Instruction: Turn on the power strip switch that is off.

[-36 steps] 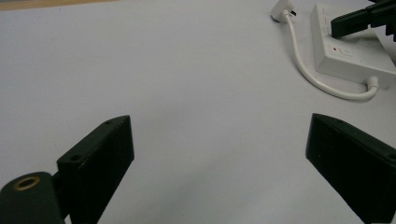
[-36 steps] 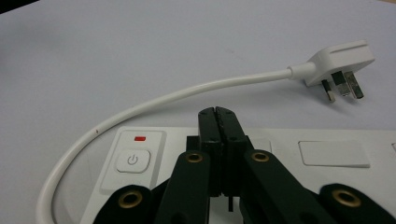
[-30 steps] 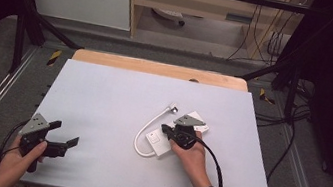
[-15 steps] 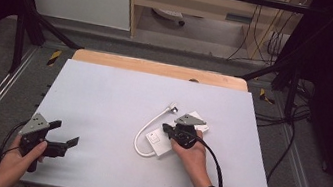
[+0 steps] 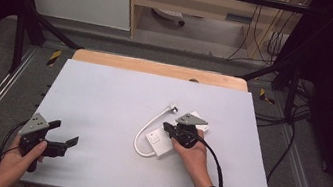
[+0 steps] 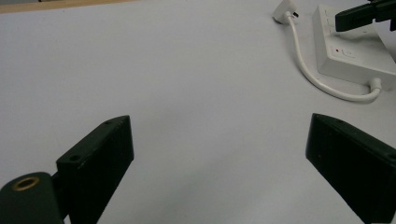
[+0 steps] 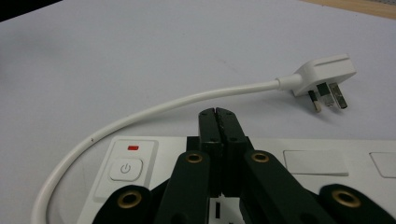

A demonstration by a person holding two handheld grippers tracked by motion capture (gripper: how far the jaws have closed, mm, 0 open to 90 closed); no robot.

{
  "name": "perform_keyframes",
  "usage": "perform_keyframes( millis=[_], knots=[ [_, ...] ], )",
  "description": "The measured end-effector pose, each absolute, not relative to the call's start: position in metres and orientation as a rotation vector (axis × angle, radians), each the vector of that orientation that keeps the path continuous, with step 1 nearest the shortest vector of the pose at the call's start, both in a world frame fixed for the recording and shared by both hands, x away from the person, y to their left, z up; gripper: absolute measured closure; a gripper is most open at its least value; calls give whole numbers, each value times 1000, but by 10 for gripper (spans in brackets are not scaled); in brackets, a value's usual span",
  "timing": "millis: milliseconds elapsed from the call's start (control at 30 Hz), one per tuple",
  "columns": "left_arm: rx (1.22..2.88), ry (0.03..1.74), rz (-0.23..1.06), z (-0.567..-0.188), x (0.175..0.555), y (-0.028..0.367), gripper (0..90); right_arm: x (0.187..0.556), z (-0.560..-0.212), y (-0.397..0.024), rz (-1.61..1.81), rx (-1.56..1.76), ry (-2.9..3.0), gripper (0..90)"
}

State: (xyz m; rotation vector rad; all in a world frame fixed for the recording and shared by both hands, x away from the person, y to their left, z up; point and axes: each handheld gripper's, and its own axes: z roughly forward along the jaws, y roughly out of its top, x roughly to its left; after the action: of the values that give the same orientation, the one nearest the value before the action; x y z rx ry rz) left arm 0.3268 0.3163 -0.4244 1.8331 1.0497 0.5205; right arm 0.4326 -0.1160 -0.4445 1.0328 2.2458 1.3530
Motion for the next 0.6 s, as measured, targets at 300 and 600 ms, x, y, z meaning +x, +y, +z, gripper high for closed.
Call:
perform_keyframes(
  millis=[300,600],
  knots=[
    [1836,1049,519,-425,327,316,79,432,-443,-116,1368,1031,2236,900],
    [1831,1057,522,-425,327,317,70,431,-440,-118,1391,1042,2226,889]
  ],
)
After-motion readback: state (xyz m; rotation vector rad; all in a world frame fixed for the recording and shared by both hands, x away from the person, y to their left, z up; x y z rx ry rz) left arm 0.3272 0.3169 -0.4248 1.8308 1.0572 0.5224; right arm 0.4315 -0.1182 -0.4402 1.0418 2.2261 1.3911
